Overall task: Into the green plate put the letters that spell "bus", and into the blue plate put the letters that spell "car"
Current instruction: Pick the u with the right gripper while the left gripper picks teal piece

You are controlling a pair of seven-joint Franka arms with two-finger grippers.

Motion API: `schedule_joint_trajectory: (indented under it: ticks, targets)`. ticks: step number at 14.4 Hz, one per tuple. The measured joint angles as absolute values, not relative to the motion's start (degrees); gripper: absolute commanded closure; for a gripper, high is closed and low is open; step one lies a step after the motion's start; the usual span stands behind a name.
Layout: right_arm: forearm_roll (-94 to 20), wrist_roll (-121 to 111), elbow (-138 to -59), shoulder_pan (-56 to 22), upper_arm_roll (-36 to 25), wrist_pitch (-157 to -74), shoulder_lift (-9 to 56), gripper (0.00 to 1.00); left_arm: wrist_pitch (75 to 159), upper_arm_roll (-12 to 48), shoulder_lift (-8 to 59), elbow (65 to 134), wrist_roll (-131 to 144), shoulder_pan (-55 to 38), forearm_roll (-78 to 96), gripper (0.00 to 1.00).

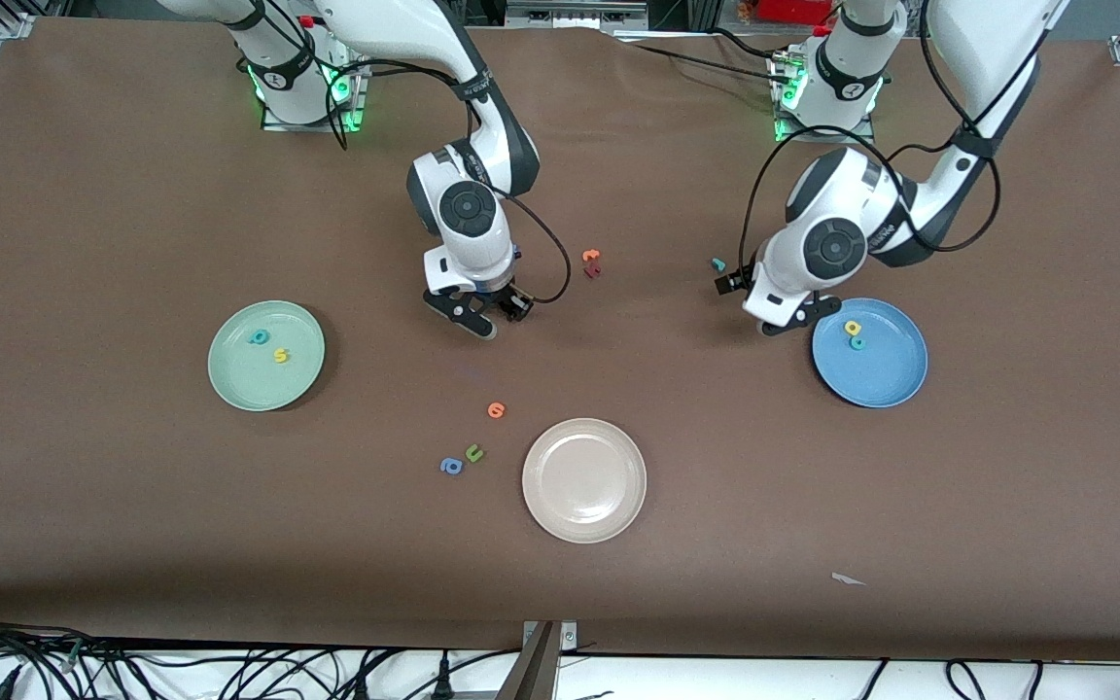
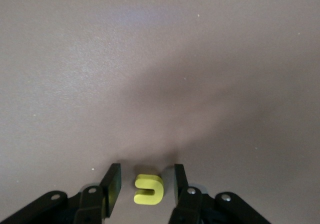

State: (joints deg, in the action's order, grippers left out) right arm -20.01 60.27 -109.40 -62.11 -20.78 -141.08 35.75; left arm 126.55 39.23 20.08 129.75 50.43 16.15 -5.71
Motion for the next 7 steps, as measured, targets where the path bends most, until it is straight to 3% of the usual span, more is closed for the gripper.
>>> schedule_joint_trajectory:
  ticks: [4,6,7]
  targets:
    - [-20.0,60.4,-109.5,-62.2,-20.4,-141.1,35.8,0.5,129.6,42.0,19.9,134.2,57.5,15.4,-5.7,0.12]
    - [-20.0,60.4,-109.6,-62.2,-20.4,-141.1,35.8,0.51,131.2,42.6,19.8,134.8,59.0,14.5,-5.7,0.25]
    - [-20.0,60.4,-109.6,-62.2,-20.4,-141.1,35.8,0.51,132.8,42.7,19.8,135.2,59.3,14.3,-5.7,0.26]
